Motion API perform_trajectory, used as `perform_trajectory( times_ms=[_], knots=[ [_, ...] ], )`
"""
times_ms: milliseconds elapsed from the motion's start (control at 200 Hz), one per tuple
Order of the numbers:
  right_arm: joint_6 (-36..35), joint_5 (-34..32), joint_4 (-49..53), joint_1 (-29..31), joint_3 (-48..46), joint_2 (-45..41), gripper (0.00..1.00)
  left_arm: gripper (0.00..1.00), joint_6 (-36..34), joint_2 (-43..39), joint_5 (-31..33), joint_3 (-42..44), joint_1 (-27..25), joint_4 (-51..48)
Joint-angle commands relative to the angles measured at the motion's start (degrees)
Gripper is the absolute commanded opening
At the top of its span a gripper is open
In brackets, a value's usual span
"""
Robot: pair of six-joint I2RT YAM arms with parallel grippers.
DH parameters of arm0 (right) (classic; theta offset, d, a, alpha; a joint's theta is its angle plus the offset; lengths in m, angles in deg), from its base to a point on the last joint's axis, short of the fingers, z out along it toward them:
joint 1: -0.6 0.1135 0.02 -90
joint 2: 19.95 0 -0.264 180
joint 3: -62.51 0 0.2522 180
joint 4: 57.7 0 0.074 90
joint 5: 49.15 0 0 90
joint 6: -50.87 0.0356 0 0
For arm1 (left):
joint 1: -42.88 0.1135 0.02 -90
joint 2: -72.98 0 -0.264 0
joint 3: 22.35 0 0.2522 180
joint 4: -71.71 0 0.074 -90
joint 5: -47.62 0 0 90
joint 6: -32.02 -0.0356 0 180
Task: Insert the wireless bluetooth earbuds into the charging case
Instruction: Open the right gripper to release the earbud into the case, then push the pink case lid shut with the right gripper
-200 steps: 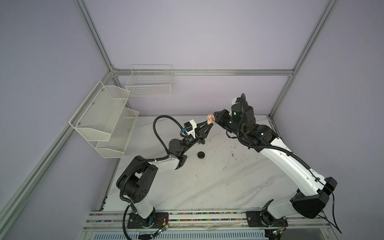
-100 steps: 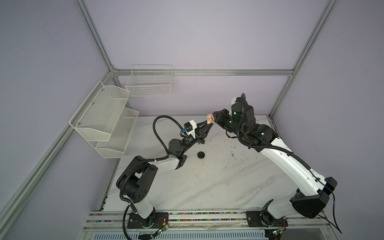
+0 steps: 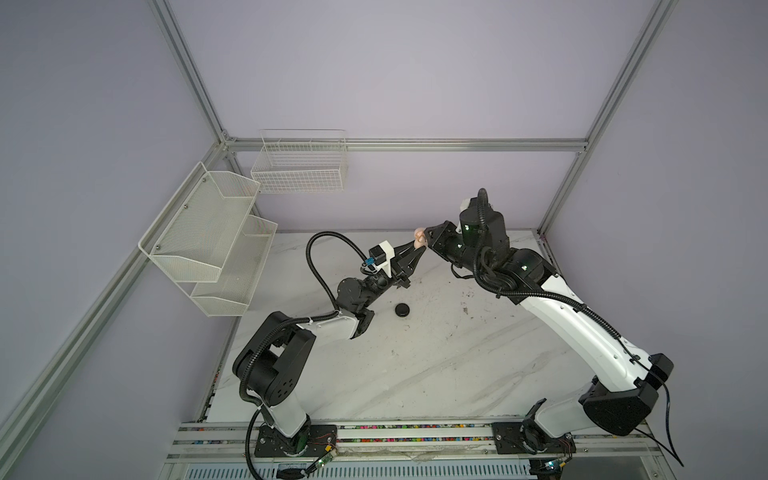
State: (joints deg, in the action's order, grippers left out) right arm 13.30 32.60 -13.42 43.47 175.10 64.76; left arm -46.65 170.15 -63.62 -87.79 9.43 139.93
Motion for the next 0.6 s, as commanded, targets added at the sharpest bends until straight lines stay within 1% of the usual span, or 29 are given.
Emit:
perform_trajectory(
  times_ms=[0, 215, 450, 520, 575, 595],
  knots=[
    [-0.17, -1.30, 3.57, 0.71, 1.95, -0.14, 0.23, 0.00, -1.13, -2.33, 0.34, -2.29, -0.21, 4.12],
    [-1.66, -2.34, 4.60, 0.66, 2.81, -0.32, 0.38, 0.00, -0.91, -2.42, 0.25, -2.37, -0.21, 4.11],
    [-3.43, -3.42, 6.01, 0.68, 4.48, -0.84, 0.39, 0.00, -0.92, -2.56, 0.14, -2.11, -0.21, 4.18],
    [-7.27, -3.46, 6.74, 0.34, 6.02, -1.34, 0.42, 0.00, -1.05, -2.66, -0.08, -1.64, -0.21, 4.12],
    [-12.34, -0.68, 6.27, -0.85, 7.07, -2.42, 0.43, 0.00, -0.86, -2.97, -0.82, -1.09, -0.04, 4.15],
    [-15.48, 0.58, 5.80, -1.27, 7.31, -2.80, 0.43, 0.00, -0.75, -3.15, -1.15, -0.88, 0.05, 4.12]
  ],
)
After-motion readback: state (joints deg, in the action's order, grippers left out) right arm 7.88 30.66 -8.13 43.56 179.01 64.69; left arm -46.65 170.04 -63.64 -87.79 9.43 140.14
